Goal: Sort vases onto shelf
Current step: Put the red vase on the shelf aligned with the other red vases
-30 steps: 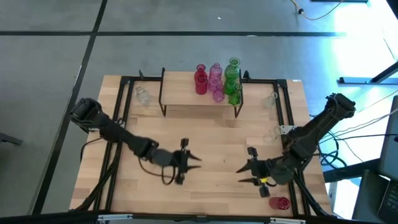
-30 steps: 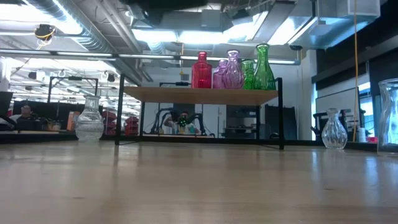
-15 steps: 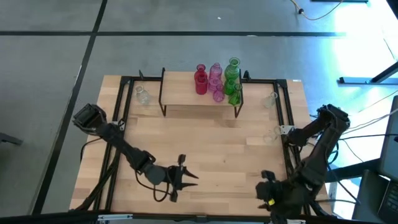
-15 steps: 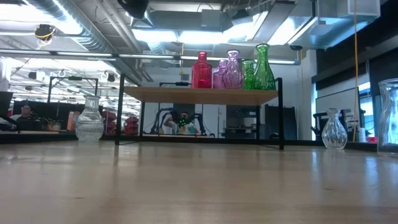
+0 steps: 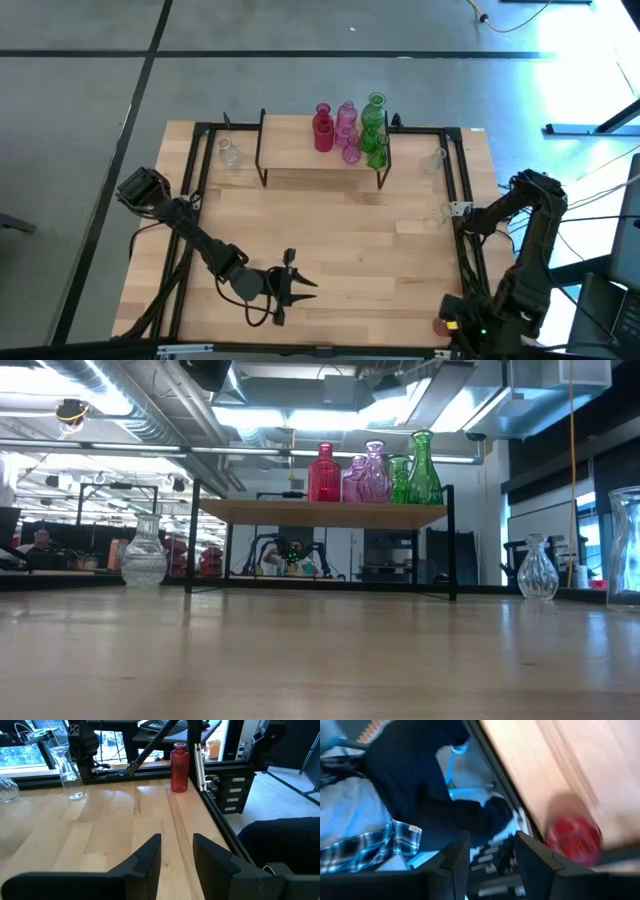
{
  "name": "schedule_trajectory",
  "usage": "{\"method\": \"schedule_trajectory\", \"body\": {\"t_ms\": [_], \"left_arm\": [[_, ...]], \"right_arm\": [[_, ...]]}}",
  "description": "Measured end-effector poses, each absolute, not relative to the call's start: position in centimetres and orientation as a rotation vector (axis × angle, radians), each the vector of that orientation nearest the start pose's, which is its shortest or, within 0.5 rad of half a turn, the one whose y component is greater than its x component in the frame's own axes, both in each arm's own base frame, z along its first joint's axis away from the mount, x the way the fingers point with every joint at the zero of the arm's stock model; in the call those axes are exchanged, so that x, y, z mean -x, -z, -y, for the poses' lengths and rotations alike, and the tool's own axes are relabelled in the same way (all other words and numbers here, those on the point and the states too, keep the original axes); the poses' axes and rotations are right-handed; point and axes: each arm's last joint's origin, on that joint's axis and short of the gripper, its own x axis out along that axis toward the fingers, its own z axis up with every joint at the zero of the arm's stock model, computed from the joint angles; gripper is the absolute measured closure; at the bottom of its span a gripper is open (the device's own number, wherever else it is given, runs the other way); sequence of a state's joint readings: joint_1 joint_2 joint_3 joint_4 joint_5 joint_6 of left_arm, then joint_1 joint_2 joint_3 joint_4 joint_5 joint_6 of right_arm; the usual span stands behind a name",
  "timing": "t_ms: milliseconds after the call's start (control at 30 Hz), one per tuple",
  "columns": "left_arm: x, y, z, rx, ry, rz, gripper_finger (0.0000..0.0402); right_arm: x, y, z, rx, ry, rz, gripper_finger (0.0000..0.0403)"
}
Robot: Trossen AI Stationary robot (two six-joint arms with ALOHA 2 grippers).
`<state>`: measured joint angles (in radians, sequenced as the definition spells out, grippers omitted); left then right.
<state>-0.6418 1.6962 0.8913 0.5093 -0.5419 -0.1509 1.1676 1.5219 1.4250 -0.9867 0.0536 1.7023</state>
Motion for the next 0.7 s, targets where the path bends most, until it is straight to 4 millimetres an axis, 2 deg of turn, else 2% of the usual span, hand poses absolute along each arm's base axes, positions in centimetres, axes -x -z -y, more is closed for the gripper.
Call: {"method": "schedule_trajectory", "body": {"t_ms": [200,467,700], "left_arm": [[-29.4,-20.3,19.8,-0.015,0.074,-0.253,0.0296],[-29.5,-20.3,19.8,-0.015,0.072,-0.254,0.0296],[-29.7,-20.3,19.4,-0.009,0.058,-0.255,0.0296]], "right_arm": [[-10.3,-31.3,-28.1,-0.826,0.157,-1.432,0.0262],[-10.6,-29.6,-28.9,-0.755,0.233,-1.454,0.0262],[-10.5,-29.3,-28.7,-0.736,0.281,-1.458,0.0262]]}}
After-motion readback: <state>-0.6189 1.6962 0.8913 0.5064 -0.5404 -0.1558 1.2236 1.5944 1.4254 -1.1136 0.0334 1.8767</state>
